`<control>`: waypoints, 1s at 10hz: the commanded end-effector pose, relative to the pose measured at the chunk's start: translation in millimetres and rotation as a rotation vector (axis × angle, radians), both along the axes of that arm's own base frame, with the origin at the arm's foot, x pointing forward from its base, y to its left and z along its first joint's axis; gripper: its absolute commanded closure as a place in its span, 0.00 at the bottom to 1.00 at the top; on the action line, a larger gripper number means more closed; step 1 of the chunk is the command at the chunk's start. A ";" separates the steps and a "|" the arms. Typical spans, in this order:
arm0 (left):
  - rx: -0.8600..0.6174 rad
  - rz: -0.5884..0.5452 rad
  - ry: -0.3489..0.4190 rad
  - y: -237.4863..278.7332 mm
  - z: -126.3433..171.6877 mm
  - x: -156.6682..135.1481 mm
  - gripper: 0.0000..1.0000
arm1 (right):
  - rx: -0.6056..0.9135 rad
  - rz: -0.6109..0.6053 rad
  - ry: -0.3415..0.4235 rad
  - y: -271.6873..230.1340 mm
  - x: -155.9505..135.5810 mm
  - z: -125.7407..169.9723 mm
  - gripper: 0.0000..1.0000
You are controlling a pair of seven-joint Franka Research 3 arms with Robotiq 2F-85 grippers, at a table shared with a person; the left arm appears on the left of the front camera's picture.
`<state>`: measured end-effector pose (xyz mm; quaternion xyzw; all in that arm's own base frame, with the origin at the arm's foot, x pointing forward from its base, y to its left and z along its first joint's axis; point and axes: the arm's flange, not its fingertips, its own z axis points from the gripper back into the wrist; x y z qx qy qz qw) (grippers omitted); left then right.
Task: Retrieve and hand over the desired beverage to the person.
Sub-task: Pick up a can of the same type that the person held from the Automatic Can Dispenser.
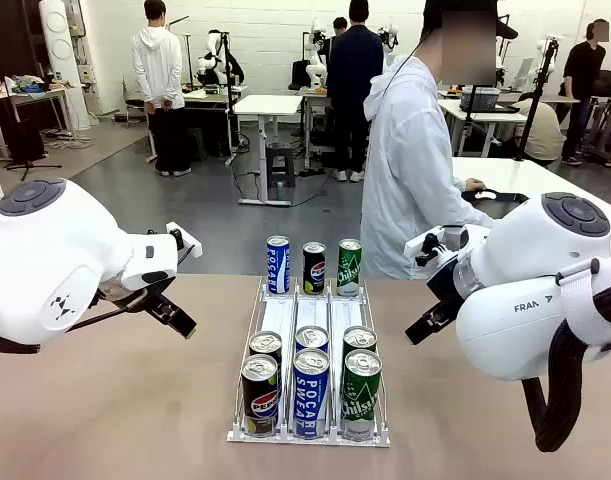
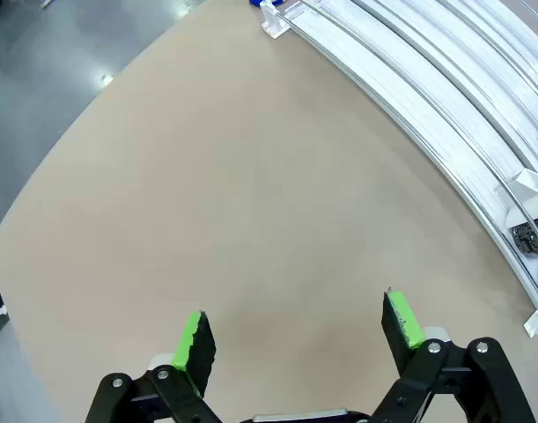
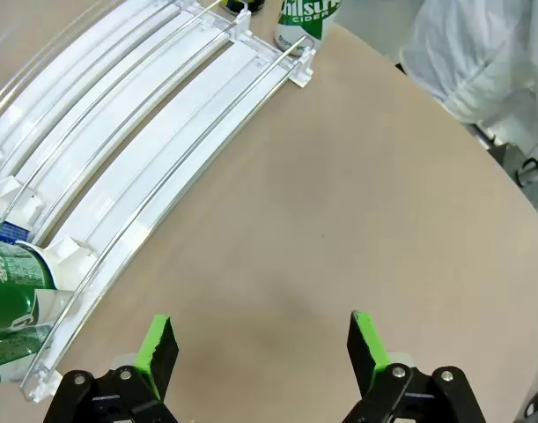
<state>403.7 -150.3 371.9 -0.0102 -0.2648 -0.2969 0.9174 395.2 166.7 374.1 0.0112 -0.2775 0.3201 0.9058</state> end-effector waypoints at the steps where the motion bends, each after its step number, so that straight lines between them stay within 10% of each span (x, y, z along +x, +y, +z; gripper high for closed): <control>1: 0.000 0.000 0.000 0.0 0.0 0.0 0.00 | 0.000 0.000 0.000 0.0 0.0 0.0 0.00; 10: 0.000 0.000 0.000 0.0 0.0 0.0 0.00 | 0.000 0.000 0.000 0.0 0.0 0.0 0.00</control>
